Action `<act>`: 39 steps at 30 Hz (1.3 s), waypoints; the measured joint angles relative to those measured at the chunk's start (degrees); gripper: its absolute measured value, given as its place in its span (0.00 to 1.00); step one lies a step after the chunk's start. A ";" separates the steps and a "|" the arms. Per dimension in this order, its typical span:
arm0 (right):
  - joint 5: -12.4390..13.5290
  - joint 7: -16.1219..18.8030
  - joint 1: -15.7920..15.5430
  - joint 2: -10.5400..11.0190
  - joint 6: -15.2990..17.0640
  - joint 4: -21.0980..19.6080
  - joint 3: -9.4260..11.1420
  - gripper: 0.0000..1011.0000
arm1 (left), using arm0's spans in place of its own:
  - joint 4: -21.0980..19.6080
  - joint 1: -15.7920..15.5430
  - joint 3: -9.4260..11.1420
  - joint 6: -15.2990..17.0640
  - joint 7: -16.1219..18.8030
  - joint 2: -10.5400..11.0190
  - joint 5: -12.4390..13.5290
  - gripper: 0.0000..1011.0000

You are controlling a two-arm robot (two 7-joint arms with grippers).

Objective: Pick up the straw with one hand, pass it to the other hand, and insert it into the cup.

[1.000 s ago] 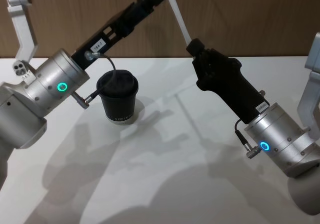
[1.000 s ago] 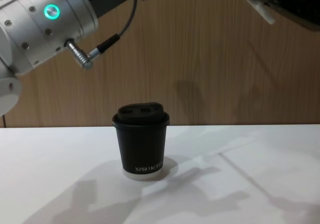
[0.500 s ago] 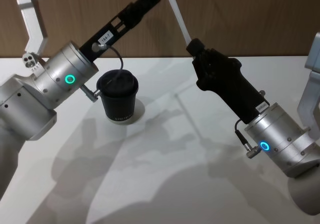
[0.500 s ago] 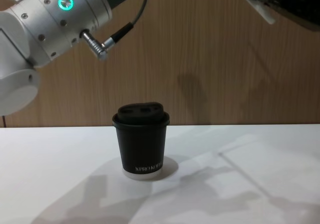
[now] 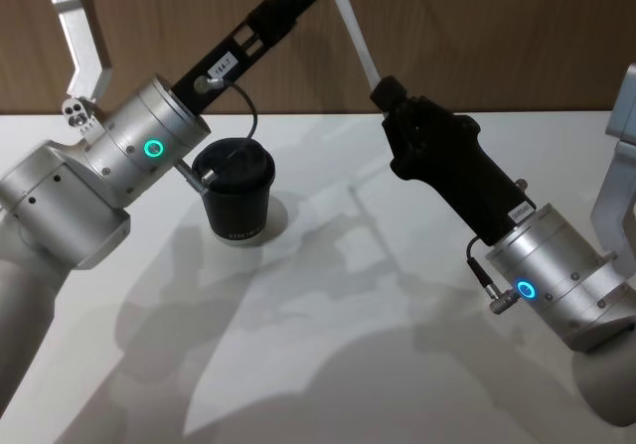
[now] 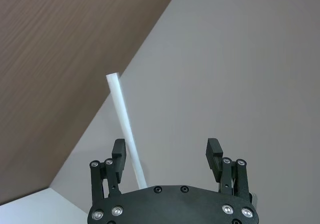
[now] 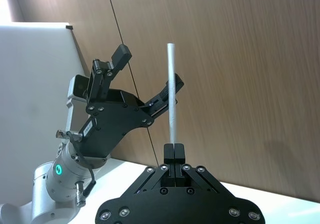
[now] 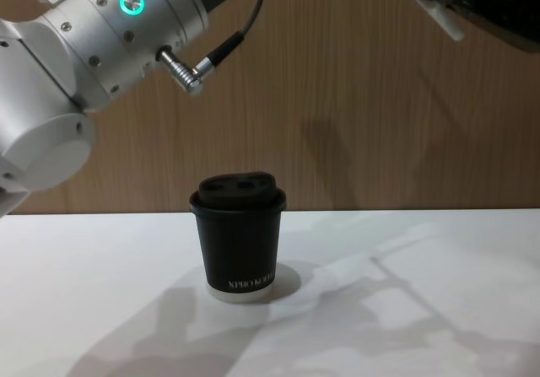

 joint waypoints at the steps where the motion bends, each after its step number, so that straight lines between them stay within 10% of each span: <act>1: 0.00 0.00 0.00 0.00 0.00 0.00 0.00 0.01 | 0.36 -0.23 0.13 0.01 -0.12 -0.17 -0.19 0.99; 39: 0.00 0.00 0.00 0.00 0.00 0.00 0.00 0.01 | 4.34 -2.00 2.00 -0.52 0.45 -0.79 -2.40 0.99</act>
